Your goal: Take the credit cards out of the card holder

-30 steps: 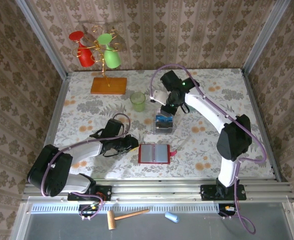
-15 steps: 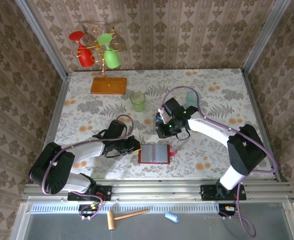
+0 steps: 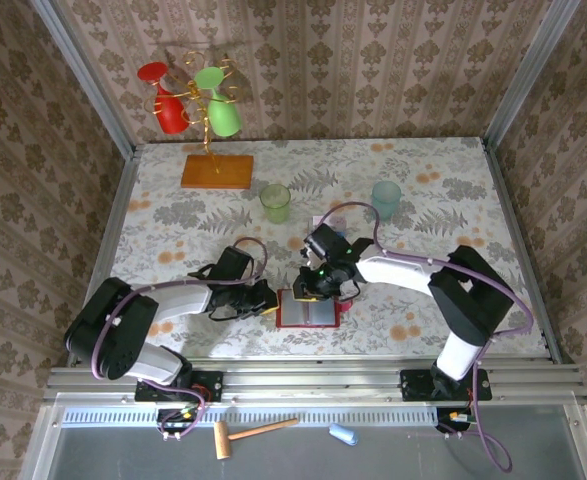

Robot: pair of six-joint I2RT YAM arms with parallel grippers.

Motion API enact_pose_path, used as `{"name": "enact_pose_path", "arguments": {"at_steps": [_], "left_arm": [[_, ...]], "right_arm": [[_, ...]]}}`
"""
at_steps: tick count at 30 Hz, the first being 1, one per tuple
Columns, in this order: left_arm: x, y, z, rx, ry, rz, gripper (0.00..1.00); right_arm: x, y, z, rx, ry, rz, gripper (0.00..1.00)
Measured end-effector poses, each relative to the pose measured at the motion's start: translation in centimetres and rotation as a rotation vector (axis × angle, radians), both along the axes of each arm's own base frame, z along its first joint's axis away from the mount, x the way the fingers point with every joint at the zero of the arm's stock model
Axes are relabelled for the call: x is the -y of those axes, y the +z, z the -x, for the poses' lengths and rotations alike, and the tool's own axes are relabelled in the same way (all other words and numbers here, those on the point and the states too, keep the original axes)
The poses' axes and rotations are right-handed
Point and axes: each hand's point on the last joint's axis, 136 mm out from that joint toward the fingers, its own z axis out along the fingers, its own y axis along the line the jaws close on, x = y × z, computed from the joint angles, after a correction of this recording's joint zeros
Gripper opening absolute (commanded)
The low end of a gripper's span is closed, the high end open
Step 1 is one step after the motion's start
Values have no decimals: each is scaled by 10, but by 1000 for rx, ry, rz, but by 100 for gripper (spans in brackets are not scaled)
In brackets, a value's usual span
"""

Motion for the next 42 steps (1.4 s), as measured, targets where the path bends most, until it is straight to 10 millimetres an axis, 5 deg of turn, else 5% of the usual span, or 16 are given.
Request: {"name": "enact_pose_path", "arguments": {"at_steps": [7, 17, 29, 32, 35, 37, 42], "left_arm": [[0, 0, 0, 6, -1, 5, 10], [0, -1, 0, 5, -1, 5, 10], [-2, 3, 1, 12, 4, 0, 12], [-4, 12, -2, 35, 12, -2, 15], [-9, 28, -13, 90, 32, 2, 21], [-18, 40, -26, 143, 65, -6, 32], [-52, 70, -56, 285, 142, -79, 67]], "right_arm": [[-13, -23, 17, -64, 15, 31, 35], [-4, -29, 17, -54, 0, 91, 36], [-6, -9, 11, -3, -10, 57, 39], [-2, 7, 2, 45, -24, 38, 48], [12, 25, -15, 110, -58, 31, 66], [29, 37, -29, 157, -98, 36, 100], [92, 61, -63, 268, -230, 98, 100]]}}
